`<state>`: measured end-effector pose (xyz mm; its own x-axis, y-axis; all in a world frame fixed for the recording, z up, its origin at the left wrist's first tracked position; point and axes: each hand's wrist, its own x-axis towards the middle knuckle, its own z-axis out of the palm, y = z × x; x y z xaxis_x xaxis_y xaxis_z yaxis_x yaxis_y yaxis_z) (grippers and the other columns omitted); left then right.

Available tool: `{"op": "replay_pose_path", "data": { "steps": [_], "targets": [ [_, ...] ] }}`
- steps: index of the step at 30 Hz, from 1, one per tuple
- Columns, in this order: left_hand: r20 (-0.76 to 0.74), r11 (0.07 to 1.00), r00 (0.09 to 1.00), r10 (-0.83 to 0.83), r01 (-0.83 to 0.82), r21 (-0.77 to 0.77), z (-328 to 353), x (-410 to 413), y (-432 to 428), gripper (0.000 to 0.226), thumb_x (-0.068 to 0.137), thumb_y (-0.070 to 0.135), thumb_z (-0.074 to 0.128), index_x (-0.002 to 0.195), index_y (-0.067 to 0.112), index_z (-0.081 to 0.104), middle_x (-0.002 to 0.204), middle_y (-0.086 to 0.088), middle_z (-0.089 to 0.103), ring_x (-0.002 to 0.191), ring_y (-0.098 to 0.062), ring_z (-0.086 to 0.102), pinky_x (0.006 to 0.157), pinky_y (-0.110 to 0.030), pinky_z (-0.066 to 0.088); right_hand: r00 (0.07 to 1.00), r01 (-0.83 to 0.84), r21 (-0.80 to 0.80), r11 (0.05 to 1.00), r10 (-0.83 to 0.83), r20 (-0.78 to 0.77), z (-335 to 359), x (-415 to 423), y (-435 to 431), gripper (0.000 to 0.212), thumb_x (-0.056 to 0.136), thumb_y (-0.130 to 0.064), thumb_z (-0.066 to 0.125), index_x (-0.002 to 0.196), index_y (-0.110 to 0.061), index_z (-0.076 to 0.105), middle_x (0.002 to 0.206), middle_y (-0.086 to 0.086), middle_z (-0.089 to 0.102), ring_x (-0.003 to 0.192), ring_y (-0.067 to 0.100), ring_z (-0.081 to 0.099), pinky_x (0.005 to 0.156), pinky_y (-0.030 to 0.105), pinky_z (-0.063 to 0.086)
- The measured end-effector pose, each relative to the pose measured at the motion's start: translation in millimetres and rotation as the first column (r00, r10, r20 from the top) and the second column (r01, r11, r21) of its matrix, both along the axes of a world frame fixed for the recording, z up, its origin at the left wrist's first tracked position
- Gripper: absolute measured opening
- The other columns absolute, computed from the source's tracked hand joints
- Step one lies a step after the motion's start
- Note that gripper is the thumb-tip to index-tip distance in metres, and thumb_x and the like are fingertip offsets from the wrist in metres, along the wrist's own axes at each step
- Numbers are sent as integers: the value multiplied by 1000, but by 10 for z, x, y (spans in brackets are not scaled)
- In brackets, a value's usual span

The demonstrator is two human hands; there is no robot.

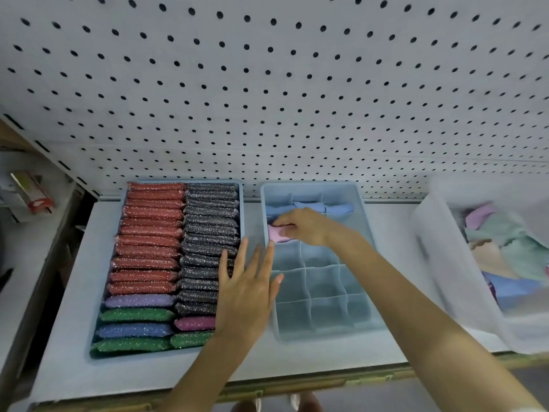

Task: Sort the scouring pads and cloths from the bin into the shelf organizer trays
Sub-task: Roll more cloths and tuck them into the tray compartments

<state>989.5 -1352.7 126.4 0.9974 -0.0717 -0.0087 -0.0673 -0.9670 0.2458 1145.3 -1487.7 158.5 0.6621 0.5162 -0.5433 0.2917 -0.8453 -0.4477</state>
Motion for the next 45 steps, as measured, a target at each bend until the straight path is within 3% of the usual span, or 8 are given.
{"op": "replay_pose_path", "data": {
  "steps": [5, 11, 15, 22, 27, 37, 40, 45],
  "targets": [
    [42, 1000, 999, 18, -19, 12, -21, -6, -8, 55, 100, 40, 23, 146, 14, 41, 135, -3, 59, 142, -29, 34, 112, -55, 20, 997, -14, 6, 1000, 14, 77, -126, -77, 26, 18, 96, -12, 49, 88, -2, 62, 90, 20, 64, 86, 32, 58, 75, 38, 45],
    [10, 999, 999, 45, -45, 5, 1, 7, 2, 54, 99, 37, 25, 143, 14, 46, 134, -5, 60, 139, -27, 39, 112, -53, 22, 943, 258, 339, 905, -313, 117, 63, -159, -279, 25, 98, -13, 52, 118, -12, 68, 114, 3, 69, 99, 16, 60, 93, 26, 43],
    [4, 972, 994, 112, -109, -206, 165, 61, -55, 60, 97, 46, 21, 143, 17, 46, 146, -6, 48, 141, -25, 35, 115, -55, 23, 859, 409, 455, 791, -502, 99, 222, -322, -920, 20, 96, -15, 57, 110, -15, 71, 104, -2, 71, 93, 16, 63, 88, 26, 47],
    [-24, 810, 999, -47, 25, -586, 696, 293, -1219, 67, 96, 63, 24, 148, 23, 36, 154, 1, 33, 144, -14, 26, 118, -29, 20, 651, 565, 556, 610, -743, 153, 466, -732, -2436, 17, 92, -3, 59, 99, -13, 71, 88, -6, 69, 72, -11, 64, 69, 6, 45],
    [-23, 739, 985, -173, 114, -664, 718, 261, -2703, 51, 101, 41, 37, 150, 28, 28, 159, 9, 18, 145, -6, 10, 115, -16, 6, 563, 610, 540, 580, -797, 220, 435, -888, -3677, 16, 89, -1, 63, 99, -9, 73, 88, -6, 70, 77, -10, 64, 71, 5, 45],
    [29, 884, 997, 73, -51, -464, 388, 400, -3936, 54, 102, 28, 43, 152, 17, 24, 158, 3, 21, 148, -13, 12, 119, -27, 10, 831, 524, 324, 788, -557, 10, -71, -430, -4597, 49, 84, -22, 73, 128, -9, 53, 112, -1, 57, 100, 16, 57, 86, 23, 44],
    [67, 907, 996, 54, -21, -421, 408, 355, -3960, 52, 102, 23, 44, 151, 16, 27, 154, 7, 24, 141, -3, 10, 116, -19, 6, 889, 426, 380, 821, -458, -5, -93, -369, -4498, 10, 87, -18, 69, 93, -14, 63, 84, -1, 60, 80, 18, 54, 73, 34, 43],
    [-22, 829, 981, 192, -174, -532, 516, 339, -4007, 49, 98, 39, 32, 146, 27, 30, 147, 12, 34, 144, -10, 23, 122, -38, 11, 929, 277, 524, 806, -364, 68, 60, -384, -4422, 42, 91, -15, 64, 56, -21, 41, 51, -6, 37, 56, 8, 31, 54, 32, 28]
  ]
}}
